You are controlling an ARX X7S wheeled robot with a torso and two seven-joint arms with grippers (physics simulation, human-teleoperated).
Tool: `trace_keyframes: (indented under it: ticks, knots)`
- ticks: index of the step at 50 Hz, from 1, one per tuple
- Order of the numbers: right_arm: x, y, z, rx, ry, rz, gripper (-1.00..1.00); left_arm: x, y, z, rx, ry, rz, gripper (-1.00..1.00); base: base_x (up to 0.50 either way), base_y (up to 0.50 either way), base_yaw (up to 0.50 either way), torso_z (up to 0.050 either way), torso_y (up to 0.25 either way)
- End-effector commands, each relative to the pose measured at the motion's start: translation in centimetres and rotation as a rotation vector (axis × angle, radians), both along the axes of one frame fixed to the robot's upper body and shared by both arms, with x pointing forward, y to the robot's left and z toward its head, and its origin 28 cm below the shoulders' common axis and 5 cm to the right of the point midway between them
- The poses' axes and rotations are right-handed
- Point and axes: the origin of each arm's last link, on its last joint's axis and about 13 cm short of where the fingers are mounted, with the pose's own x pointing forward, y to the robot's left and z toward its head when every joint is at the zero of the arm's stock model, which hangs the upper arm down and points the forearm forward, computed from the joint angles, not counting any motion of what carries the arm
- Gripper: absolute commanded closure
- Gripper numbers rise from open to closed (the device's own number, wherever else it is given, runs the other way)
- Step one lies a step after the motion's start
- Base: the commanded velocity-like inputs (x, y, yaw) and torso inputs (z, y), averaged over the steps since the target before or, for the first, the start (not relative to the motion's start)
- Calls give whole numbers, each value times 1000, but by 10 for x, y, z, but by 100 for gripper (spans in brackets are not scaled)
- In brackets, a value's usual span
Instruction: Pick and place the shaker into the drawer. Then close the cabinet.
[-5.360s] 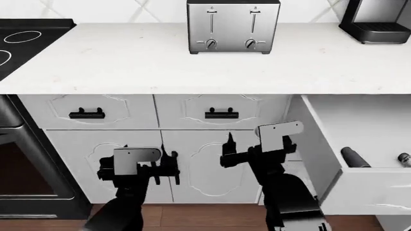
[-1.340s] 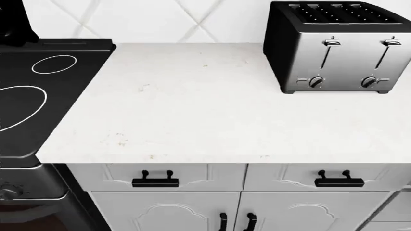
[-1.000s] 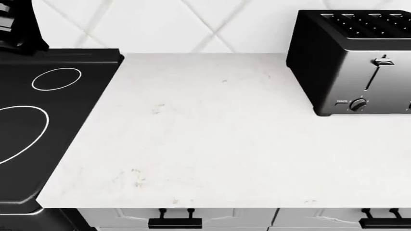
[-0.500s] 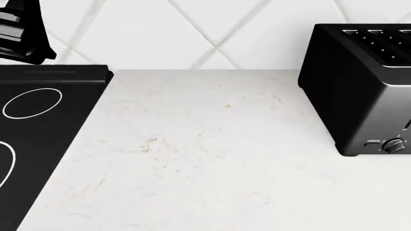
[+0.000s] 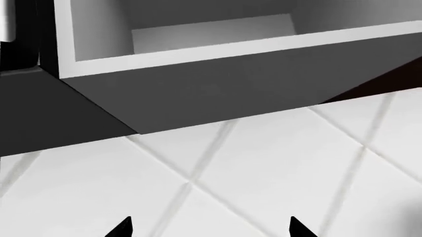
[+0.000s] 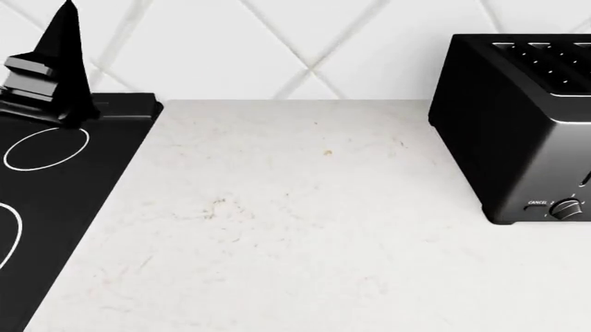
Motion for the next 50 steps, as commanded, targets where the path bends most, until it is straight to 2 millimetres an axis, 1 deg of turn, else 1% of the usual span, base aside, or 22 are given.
trace_keyframes:
  ticks: [1, 4, 6, 14, 19, 23, 25, 30, 31, 34, 37, 39, 43, 50]
  knots:
    - [-30, 39, 19, -127, -115, 7, -100, -8, -7, -22, -14, 49, -38, -100, 0, 0, 3, 0, 11]
    - [-28, 48, 20, -175, -128, 22, -100, -11, -9, -31, -22, 69, -49, -100, 0, 0, 3, 0, 4]
    - [-24, 54, 21, -212, -127, 40, -100, -14, -11, -39, -31, 90, -60, -100, 0, 0, 3, 0, 5]
    - [4, 82, 26, -368, -79, 21, -100, -26, -18, -71, -64, 165, -90, -100, 0, 2, 2, 0, 3]
    - [17, 97, 29, -393, -30, 88, -100, -31, -18, -86, -83, 200, -88, -100, 0, 3, 2, 0, 0]
    - [36, 104, 33, -394, 29, 115, -100, -36, -17, -98, -100, 226, -85, -100, 0, 2, 3, 0, 0]
    - [51, 104, 36, -390, 64, 96, -100, -38, -17, -103, -109, 236, -84, -100, 0, 0, 0, 0, 0]
    - [103, 99, 45, -377, 174, 25, -100, -42, -17, -110, -122, 255, -83, -100, 0, 0, 0, 0, 0]
    - [115, 99, 47, -386, 193, 6, -100, -42, -17, -111, -125, 259, -82, -100, 0, 0, 0, 0, 0]
    - [143, 101, 51, -398, 237, -42, -100, -43, -17, -114, -131, 267, -79, -100, 0, 0, 0, 0, 0]
    - [167, 105, 54, -418, 278, -96, -100, -43, -16, -117, -137, 275, -77, -100, 4, 0, 0, 0, 0]
    - [177, 106, 51, -424, 301, -118, -100, -43, -15, -119, -139, 280, -73, -100, 8, 2, 5, 0, 0]
    - [187, 109, 43, -425, 325, -125, -100, -44, -13, -122, -146, 291, -67, -100, 9, 4, 7, 3, 0]
    - [191, 111, 40, -433, 339, -106, -100, -45, -10, -123, -153, 291, -58, -100, 3, 3, 2, 0, 0]
